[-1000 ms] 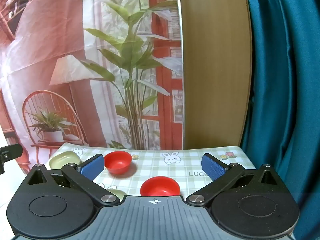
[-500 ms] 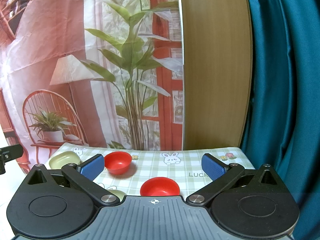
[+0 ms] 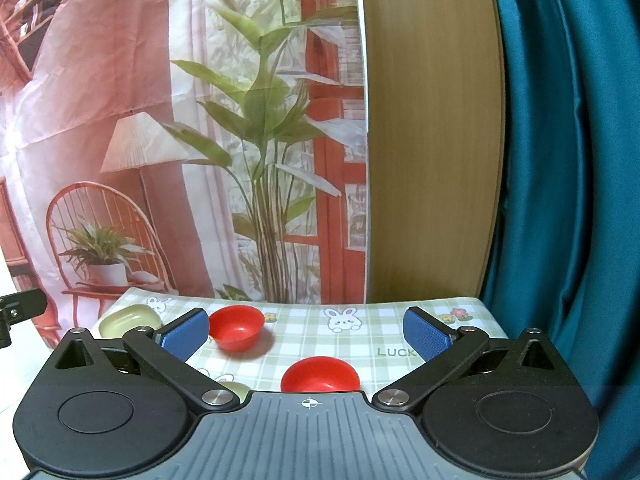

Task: Organize plates and bowls

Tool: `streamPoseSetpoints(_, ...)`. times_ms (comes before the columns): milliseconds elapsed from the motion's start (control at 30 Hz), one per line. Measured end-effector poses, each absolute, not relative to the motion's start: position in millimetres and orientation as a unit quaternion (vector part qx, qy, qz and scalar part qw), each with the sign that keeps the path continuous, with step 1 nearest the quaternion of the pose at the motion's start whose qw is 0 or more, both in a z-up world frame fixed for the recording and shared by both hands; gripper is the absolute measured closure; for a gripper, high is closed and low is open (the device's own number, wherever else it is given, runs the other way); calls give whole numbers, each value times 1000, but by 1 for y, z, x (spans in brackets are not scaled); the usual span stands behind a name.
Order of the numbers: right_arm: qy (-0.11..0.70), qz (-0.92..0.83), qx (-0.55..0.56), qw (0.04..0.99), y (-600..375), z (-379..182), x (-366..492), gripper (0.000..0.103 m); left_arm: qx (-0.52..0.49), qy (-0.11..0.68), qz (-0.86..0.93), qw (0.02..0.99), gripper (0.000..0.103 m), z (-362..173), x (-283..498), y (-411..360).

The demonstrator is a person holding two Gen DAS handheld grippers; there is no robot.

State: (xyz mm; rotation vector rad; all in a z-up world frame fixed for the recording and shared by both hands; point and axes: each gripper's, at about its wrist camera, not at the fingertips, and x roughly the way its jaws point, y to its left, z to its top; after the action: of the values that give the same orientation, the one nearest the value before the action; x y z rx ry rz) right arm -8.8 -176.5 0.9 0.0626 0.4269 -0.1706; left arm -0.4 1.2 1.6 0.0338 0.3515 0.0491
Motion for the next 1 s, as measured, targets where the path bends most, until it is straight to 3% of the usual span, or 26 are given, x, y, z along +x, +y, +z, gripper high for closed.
streamPoseSetpoints(1000,210,-84,27,974,-178,1,-10,0,17,176,23,984,9,2,-1,3)
